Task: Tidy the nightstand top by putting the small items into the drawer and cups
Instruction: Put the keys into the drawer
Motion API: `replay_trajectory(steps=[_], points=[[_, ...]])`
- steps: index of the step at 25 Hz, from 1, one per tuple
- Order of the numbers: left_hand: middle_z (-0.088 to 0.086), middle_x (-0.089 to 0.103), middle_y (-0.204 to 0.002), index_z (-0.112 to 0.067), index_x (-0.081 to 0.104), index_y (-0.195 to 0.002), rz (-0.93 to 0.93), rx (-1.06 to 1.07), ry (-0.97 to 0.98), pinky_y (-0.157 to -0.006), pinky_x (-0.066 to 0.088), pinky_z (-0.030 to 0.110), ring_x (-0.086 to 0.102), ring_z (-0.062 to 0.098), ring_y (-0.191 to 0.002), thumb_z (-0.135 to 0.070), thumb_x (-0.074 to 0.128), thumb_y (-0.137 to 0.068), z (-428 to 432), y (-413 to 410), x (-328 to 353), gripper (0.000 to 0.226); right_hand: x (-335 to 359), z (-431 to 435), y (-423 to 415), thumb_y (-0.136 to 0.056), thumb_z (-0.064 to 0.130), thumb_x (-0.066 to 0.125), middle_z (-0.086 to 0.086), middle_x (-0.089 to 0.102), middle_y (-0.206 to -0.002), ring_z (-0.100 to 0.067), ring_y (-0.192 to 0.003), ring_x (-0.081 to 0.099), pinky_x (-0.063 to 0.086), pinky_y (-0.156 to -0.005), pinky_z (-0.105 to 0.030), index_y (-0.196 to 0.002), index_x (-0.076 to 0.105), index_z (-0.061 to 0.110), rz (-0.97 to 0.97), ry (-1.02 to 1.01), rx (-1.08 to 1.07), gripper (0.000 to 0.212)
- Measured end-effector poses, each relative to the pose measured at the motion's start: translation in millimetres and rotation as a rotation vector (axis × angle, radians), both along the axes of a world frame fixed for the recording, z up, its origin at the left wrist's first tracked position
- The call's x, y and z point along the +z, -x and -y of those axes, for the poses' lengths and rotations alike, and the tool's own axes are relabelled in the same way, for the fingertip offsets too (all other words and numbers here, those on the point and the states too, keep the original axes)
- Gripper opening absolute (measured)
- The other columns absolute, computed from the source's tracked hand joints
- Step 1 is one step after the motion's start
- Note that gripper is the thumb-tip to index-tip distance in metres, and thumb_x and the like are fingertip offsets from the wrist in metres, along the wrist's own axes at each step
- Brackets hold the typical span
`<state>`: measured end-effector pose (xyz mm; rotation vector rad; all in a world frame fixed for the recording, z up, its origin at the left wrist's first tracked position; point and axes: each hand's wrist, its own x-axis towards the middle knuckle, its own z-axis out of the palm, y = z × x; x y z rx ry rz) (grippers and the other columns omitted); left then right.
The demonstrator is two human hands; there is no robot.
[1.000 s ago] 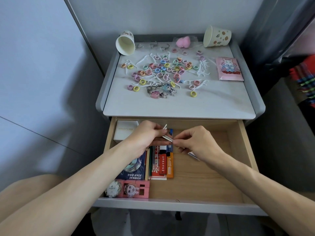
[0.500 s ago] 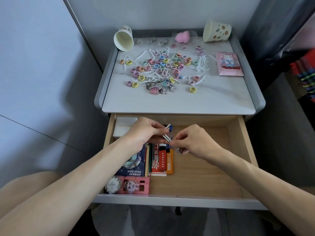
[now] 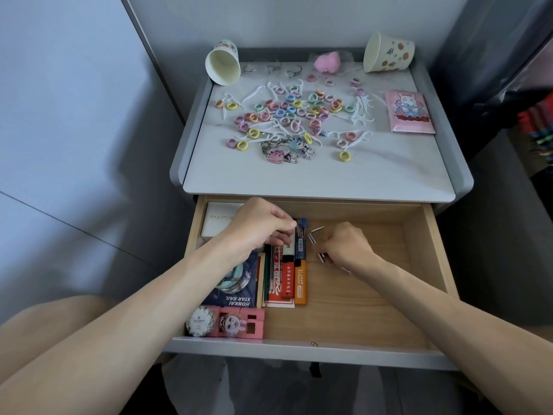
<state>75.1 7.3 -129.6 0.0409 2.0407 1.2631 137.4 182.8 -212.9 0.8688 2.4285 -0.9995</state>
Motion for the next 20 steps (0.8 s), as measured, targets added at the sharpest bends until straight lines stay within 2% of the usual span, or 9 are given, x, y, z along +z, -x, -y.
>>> replay_trajectory(steps=[3, 7, 10, 12, 15, 20], points=[[0.018, 0.076, -0.093, 0.000, 0.072, -0.099, -0.010, 0.006, -0.006, -0.070, 0.060, 0.027, 0.074, 0.023, -0.078, -0.008, 0.070, -0.090, 0.3, 0.8, 1.5, 0.012, -11.3, 5.4, 8.7, -0.072, 0.033, 0.067, -0.010, 0.072, -0.079, -0.028, -0.078, 0.069, 0.053, -0.064, -0.029, -0.078, 0.068, 0.013, 0.012, -0.049, 0.016, 0.021], [0.020, 0.075, -0.094, 0.000, 0.071, -0.098, -0.005, 0.012, -0.023, -0.070, 0.060, 0.028, 0.072, 0.023, -0.076, -0.008, 0.070, -0.091, -1.1, 1.5, 2.8, 0.012, -15.9, 7.0, 12.9, -0.073, 0.036, 0.062, -0.006, 0.072, -0.076, -0.025, -0.074, 0.069, 0.052, -0.061, -0.028, -0.079, 0.068, 0.013, -0.003, -0.102, 0.019, 0.024], [0.020, 0.075, -0.096, 0.001, 0.070, -0.100, 0.000, 0.018, -0.032, -0.070, 0.060, 0.029, 0.071, 0.021, -0.074, -0.008, 0.070, -0.091, -1.2, 0.7, 3.7, 0.013, -18.8, 7.3, 13.3, -0.074, 0.033, 0.065, -0.006, 0.071, -0.074, -0.025, -0.072, 0.070, 0.058, -0.065, -0.033, -0.081, 0.065, 0.011, -0.040, -0.108, 0.019, 0.024], [0.020, 0.075, -0.096, 0.001, 0.070, -0.101, 0.005, 0.023, -0.033, -0.071, 0.061, 0.030, 0.071, 0.020, -0.073, -0.008, 0.070, -0.091, -1.1, 0.7, 4.1, 0.014, -20.0, 6.8, 12.8, -0.074, 0.034, 0.068, -0.007, 0.070, -0.073, -0.026, -0.071, 0.069, 0.057, -0.062, -0.032, -0.079, 0.065, 0.009, -0.069, -0.136, 0.033, 0.026], [0.020, 0.075, -0.097, 0.001, 0.069, -0.101, 0.009, 0.034, -0.038, -0.070, 0.061, 0.030, 0.070, 0.020, -0.071, -0.008, 0.070, -0.091, -1.2, 1.5, 5.5, 0.015, -19.4, 6.9, 9.8, -0.079, 0.037, 0.072, -0.009, 0.070, -0.083, -0.030, -0.080, 0.068, 0.049, -0.061, -0.028, -0.087, 0.068, 0.009, -0.091, -0.238, 0.086, 0.029], [0.019, 0.075, -0.096, 0.001, 0.068, -0.103, 0.016, 0.045, -0.043, -0.062, 0.059, 0.025, 0.069, 0.020, -0.070, -0.010, 0.067, -0.093, -1.4, 2.0, 7.6, 0.014, -16.4, 9.3, 7.4, -0.080, 0.038, 0.074, -0.011, 0.071, -0.096, -0.032, -0.091, 0.067, 0.051, -0.071, -0.031, -0.100, 0.071, 0.013, -0.112, -0.307, 0.121, 0.033]])
